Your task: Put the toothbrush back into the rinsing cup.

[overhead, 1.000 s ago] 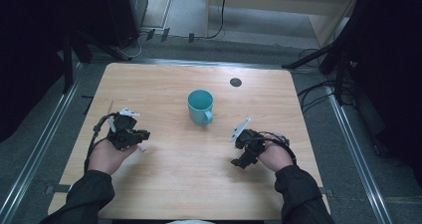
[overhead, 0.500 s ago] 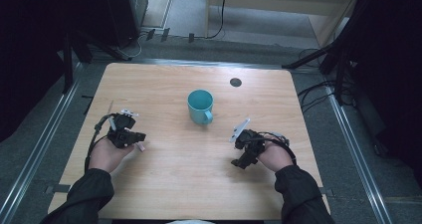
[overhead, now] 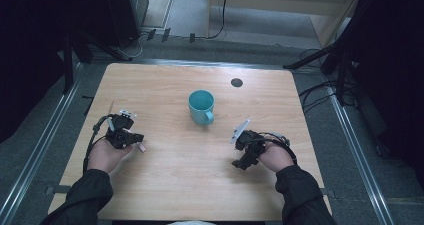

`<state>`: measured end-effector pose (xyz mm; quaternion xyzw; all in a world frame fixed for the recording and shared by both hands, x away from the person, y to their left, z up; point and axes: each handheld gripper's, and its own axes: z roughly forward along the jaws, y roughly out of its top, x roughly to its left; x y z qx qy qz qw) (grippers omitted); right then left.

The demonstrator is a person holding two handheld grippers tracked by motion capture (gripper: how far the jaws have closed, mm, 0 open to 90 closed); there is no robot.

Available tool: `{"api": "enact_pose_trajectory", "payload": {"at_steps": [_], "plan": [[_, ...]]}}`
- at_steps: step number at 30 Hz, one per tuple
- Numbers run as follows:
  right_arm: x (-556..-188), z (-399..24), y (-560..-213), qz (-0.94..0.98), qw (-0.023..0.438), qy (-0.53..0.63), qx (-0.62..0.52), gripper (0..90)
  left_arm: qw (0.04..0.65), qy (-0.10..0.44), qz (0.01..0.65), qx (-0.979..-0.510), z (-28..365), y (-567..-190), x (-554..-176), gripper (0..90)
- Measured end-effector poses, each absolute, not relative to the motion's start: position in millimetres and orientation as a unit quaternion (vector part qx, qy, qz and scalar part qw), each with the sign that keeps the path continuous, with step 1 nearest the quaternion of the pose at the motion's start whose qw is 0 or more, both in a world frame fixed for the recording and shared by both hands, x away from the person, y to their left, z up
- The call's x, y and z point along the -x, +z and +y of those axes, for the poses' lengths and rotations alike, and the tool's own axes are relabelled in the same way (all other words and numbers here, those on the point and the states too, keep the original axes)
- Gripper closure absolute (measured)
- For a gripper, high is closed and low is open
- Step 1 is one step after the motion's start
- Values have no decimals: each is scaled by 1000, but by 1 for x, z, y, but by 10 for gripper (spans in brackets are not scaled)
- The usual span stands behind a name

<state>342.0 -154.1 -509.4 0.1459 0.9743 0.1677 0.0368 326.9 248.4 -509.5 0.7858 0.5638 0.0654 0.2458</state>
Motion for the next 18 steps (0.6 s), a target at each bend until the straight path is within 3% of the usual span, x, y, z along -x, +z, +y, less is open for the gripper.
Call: {"api": "enact_pose_trajectory", "payload": {"at_steps": [18], "plan": [[-343, -150, -510, 976, 34, 165, -136, 185, 232, 60, 571, -785, 255, -513, -325, 890]]}}
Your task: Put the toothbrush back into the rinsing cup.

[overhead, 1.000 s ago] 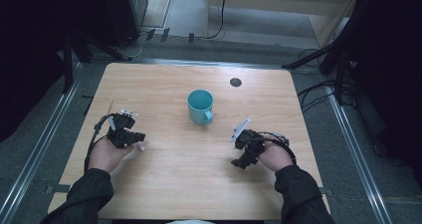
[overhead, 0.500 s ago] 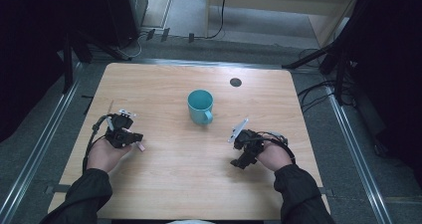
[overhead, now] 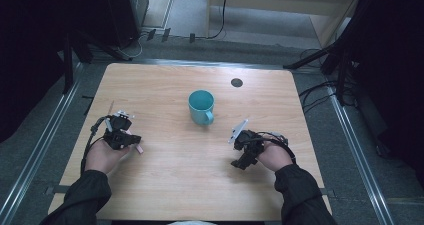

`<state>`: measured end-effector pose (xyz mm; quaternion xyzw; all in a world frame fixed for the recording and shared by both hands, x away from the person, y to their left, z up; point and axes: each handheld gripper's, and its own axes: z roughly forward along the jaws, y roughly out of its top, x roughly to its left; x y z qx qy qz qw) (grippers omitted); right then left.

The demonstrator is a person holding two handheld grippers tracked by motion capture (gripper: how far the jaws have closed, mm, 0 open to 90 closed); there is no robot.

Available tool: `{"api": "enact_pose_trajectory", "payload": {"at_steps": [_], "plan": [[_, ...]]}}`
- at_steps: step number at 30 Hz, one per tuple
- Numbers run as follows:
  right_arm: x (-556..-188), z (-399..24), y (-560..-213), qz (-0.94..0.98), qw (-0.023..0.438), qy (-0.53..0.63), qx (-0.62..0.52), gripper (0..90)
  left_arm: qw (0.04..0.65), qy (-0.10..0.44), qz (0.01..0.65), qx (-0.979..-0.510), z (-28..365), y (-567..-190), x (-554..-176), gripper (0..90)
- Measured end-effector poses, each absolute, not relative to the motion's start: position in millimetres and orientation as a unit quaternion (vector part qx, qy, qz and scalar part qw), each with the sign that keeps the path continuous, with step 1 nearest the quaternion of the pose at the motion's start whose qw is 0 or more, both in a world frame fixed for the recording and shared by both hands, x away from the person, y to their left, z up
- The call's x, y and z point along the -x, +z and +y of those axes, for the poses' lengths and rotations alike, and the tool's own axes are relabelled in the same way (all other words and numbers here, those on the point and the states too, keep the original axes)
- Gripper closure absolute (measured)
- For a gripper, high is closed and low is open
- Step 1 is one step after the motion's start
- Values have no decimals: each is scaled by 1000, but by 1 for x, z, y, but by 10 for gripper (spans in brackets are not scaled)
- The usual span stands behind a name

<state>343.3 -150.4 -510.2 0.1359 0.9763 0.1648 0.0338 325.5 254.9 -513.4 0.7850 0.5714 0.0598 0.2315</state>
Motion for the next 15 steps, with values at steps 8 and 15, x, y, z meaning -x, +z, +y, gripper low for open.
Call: {"api": "enact_pose_trajectory", "payload": {"at_steps": [8, 15], "plan": [[-343, -150, -510, 977, 33, 161, -137, 185, 228, 56, 585, -777, 268, -514, -324, 889], [-343, -149, -511, 977, 32, 158, -137, 185, 227, 58, 597, -767, 278, -513, -322, 889]]}}
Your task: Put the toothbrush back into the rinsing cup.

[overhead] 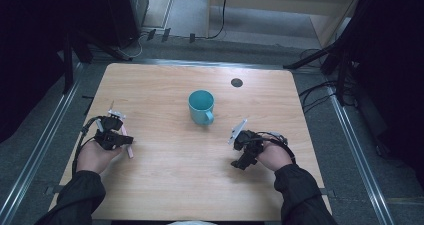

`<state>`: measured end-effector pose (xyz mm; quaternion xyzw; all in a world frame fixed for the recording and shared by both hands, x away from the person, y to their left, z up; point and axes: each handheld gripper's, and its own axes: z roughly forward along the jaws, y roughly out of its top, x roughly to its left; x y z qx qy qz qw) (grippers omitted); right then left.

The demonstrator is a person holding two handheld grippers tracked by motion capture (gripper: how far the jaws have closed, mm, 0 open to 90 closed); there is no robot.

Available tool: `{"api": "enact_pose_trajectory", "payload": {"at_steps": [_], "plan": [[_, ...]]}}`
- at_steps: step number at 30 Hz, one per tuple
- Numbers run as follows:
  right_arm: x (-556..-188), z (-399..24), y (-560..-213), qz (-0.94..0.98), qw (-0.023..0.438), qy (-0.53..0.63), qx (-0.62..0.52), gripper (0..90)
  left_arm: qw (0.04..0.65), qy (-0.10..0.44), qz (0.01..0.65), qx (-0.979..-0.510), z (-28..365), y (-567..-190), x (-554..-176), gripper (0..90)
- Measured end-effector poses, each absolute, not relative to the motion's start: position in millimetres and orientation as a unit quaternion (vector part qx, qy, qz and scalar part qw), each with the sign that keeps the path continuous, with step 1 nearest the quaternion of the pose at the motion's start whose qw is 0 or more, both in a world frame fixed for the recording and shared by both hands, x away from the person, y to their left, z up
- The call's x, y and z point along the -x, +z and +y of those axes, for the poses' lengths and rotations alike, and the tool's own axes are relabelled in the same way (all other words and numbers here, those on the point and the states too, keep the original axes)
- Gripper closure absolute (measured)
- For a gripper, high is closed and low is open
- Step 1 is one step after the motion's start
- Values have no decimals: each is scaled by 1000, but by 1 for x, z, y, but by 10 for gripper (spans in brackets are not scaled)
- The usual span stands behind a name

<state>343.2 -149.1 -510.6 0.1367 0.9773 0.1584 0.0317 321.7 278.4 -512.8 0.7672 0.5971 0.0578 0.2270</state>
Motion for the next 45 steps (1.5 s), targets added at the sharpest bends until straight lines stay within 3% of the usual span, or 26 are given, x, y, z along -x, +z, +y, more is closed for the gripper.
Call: {"api": "enact_pose_trajectory", "payload": {"at_steps": [29, 35, 41, 45], "plan": [[-344, -147, -512, 979, 27, 155, -133, 185, 224, 57, 619, -750, 305, -505, -313, 861], [-344, -147, -513, 979, 24, 153, -132, 185, 205, 87, 638, -737, 309, -491, -314, 779], [-344, -145, -514, 980, 23, 149, -130, 186, 204, 75, 662, -718, 314, -483, -320, 624], [-343, -146, -515, 981, 24, 147, -128, 186, 190, 68, 667, -718, 314, -482, -327, 586]]}}
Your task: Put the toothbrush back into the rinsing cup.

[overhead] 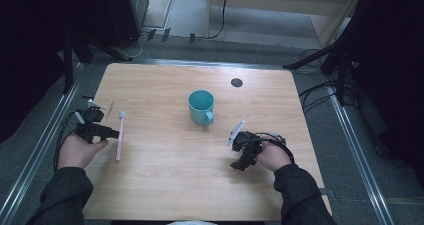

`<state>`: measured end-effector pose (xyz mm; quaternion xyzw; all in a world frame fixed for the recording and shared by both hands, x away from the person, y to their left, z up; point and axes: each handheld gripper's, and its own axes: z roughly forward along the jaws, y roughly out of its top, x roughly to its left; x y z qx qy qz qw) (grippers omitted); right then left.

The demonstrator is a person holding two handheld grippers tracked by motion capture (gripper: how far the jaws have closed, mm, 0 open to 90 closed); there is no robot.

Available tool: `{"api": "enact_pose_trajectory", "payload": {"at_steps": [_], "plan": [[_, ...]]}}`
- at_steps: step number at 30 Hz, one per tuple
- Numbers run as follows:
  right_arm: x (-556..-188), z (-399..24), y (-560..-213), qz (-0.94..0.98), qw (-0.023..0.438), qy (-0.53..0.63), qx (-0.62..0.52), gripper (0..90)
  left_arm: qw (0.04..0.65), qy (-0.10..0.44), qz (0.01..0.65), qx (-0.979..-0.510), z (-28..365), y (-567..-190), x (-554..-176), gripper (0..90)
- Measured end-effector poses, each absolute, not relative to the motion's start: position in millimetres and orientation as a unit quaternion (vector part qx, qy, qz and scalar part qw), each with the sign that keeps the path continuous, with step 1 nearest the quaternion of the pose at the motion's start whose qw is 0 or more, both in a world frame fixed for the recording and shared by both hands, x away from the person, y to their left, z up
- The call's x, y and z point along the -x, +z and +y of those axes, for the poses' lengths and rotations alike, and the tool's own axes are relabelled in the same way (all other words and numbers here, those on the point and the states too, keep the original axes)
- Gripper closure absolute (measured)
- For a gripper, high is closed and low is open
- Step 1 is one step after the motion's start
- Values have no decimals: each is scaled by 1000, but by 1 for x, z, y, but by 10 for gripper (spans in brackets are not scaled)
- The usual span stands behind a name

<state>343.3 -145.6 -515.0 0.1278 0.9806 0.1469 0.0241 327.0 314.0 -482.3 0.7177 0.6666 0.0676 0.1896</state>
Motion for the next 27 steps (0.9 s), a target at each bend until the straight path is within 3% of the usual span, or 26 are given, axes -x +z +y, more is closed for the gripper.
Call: {"api": "enact_pose_trajectory", "payload": {"at_steps": [27], "plan": [[-332, -166, -515, 976, 34, 151, -155, 186, 119, 33, 680, -723, 300, -502, -370, 648]]}}
